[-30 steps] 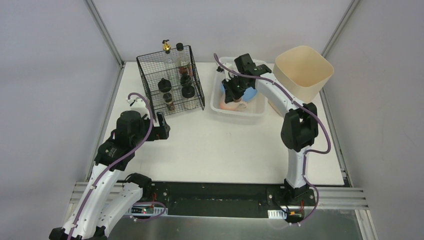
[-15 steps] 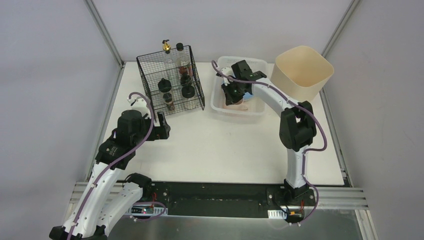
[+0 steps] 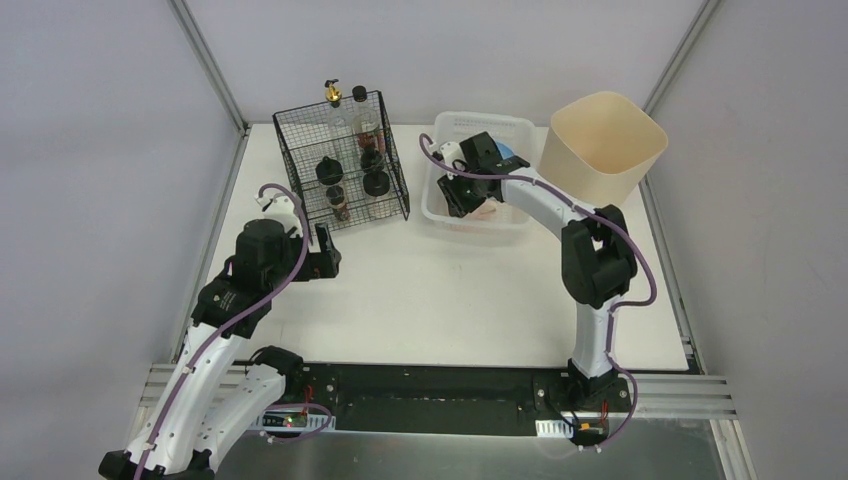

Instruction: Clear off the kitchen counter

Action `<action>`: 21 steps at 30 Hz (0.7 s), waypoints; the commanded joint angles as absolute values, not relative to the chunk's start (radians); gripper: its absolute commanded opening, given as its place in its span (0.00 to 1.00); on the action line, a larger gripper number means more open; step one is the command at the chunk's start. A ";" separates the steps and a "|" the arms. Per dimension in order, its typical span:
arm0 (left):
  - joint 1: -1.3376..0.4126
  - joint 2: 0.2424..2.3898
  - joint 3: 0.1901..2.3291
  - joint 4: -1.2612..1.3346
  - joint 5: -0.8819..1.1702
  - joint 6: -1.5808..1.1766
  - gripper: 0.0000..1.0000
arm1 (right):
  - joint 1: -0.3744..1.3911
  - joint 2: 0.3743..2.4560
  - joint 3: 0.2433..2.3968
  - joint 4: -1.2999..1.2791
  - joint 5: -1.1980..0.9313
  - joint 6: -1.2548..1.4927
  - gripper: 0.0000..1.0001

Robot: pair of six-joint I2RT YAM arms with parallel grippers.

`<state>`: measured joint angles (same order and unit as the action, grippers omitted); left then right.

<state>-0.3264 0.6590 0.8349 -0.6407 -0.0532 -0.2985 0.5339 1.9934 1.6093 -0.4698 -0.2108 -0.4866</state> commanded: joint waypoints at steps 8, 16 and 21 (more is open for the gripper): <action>-0.322 0.667 0.845 -0.641 -0.053 -0.297 1.00 | 0.572 1.781 1.561 -0.430 -0.172 -0.470 0.55; -0.322 0.680 0.846 -0.641 -0.052 -0.294 1.00 | 0.592 1.583 1.481 -0.369 -0.124 -0.350 0.74; -0.322 0.677 0.847 -0.640 -0.050 -0.289 1.00 | 0.600 1.433 1.396 -0.322 -0.112 -0.255 0.99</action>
<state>-0.3264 0.6807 0.8349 -0.6407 -0.0532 -0.2981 0.5919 1.5494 1.4448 -0.3851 -0.1368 -0.3546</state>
